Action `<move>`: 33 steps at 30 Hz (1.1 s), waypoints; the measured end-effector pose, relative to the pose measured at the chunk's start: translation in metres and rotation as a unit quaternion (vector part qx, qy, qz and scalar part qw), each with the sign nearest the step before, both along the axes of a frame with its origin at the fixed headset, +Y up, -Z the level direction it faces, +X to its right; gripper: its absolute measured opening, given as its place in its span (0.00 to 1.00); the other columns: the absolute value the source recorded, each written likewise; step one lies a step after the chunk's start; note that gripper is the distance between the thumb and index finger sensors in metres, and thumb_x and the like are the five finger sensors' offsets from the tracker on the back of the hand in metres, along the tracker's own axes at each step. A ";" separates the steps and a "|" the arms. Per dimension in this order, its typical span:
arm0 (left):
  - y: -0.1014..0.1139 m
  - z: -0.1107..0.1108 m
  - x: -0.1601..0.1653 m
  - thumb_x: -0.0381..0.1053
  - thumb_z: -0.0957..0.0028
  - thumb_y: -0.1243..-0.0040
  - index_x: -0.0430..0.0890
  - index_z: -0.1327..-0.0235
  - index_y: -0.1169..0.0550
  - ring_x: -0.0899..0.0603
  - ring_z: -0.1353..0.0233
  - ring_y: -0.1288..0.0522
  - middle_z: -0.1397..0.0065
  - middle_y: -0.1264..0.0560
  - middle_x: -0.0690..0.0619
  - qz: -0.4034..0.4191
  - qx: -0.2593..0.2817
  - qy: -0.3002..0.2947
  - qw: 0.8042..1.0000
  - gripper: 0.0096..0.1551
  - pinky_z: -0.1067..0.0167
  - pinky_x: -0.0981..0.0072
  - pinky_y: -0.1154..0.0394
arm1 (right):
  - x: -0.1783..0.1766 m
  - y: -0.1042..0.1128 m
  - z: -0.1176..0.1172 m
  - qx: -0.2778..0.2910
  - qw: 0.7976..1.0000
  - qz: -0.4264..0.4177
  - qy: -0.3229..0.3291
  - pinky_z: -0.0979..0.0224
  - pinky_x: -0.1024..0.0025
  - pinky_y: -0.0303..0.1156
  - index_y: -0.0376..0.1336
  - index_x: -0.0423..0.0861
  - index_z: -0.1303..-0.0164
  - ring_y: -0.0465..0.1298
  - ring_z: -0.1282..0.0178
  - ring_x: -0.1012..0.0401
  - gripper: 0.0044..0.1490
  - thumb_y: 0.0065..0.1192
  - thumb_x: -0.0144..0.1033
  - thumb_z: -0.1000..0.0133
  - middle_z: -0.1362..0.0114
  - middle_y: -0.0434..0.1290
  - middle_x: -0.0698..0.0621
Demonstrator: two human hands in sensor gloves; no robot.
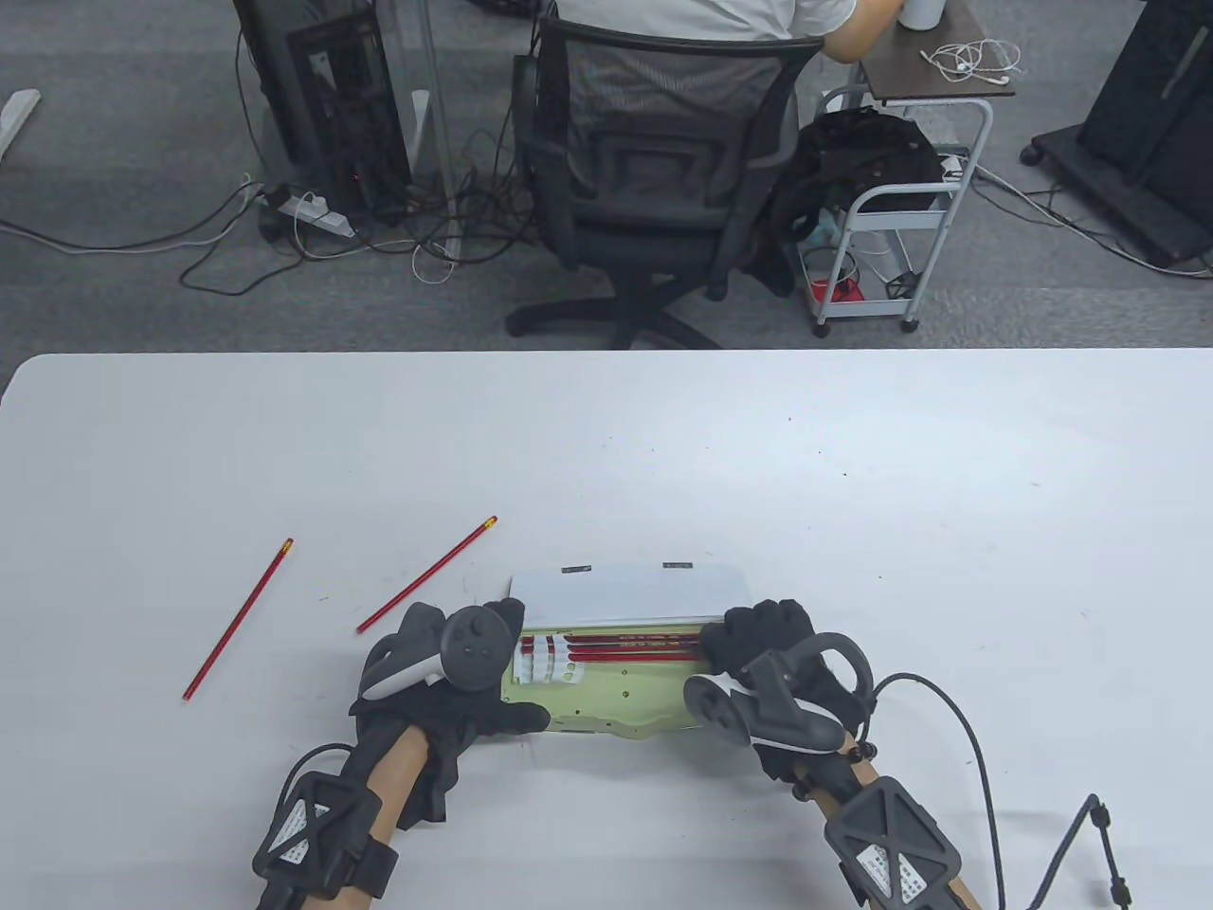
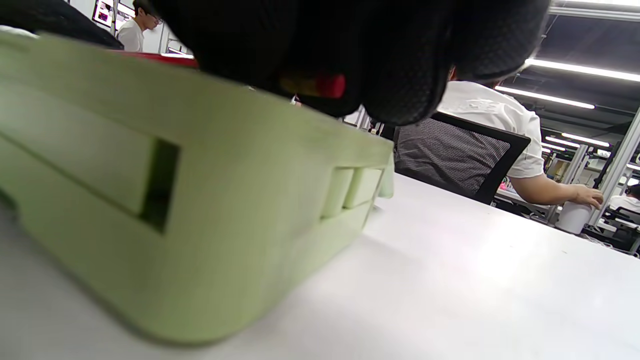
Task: Organize multifunction pencil case
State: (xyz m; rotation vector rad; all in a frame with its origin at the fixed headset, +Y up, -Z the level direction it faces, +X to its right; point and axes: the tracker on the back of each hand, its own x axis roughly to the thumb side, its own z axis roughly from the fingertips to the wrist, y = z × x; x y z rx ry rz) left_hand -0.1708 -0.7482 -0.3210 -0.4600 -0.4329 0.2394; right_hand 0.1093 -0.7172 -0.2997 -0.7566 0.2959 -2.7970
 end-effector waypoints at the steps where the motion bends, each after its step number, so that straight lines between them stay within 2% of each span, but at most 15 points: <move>1: 0.000 0.000 0.000 0.72 0.59 0.43 0.35 0.16 0.60 0.19 0.16 0.46 0.11 0.52 0.29 0.000 0.000 0.000 1.000 0.73 0.31 0.19 0.45 | -0.001 -0.001 0.000 0.004 1.000 0.002 0.002 0.29 0.39 0.71 0.66 0.48 0.39 0.76 0.37 0.44 0.24 0.60 0.37 0.46 0.35 0.73 0.43; 9: 0.000 0.000 0.000 0.72 0.59 0.43 0.35 0.16 0.60 0.19 0.16 0.46 0.11 0.53 0.30 -0.001 0.000 0.000 1.000 0.73 0.31 0.19 0.45 | -0.003 -0.004 -0.001 0.013 1.000 0.014 0.004 0.29 0.40 0.71 0.67 0.48 0.40 0.77 0.38 0.44 0.24 0.63 0.39 0.47 0.36 0.74 0.44; 14: 0.000 0.000 0.000 0.72 0.59 0.43 0.35 0.16 0.60 0.19 0.16 0.46 0.11 0.53 0.29 0.000 0.000 0.000 1.000 0.73 0.31 0.19 0.45 | 0.004 0.000 -0.002 0.013 1.000 -0.005 -0.005 0.29 0.40 0.71 0.67 0.46 0.37 0.77 0.38 0.44 0.27 0.60 0.42 0.46 0.36 0.74 0.43; 19: 0.000 0.000 0.000 0.72 0.59 0.43 0.35 0.16 0.60 0.19 0.17 0.46 0.11 0.52 0.29 -0.001 0.000 0.000 1.000 0.73 0.31 0.19 0.45 | 0.024 0.006 -0.007 0.001 0.997 -0.063 -0.043 0.29 0.40 0.72 0.66 0.45 0.35 0.77 0.37 0.43 0.29 0.58 0.43 0.45 0.35 0.74 0.42; 25: 0.000 0.000 0.000 0.72 0.59 0.43 0.35 0.16 0.60 0.19 0.17 0.46 0.11 0.53 0.29 -0.001 0.000 0.000 1.000 0.73 0.31 0.19 0.45 | 0.052 0.006 -0.016 -0.041 0.984 -0.135 -0.112 0.29 0.37 0.70 0.64 0.41 0.30 0.75 0.33 0.39 0.34 0.56 0.44 0.44 0.31 0.72 0.38; 33: 0.000 0.000 0.000 0.72 0.59 0.43 0.35 0.16 0.60 0.19 0.17 0.46 0.11 0.52 0.29 -0.001 0.000 0.000 1.000 0.73 0.31 0.19 0.45 | 0.054 -0.002 -0.018 -0.067 0.981 -0.122 -0.134 0.28 0.35 0.68 0.62 0.40 0.28 0.73 0.30 0.36 0.37 0.57 0.46 0.44 0.28 0.70 0.36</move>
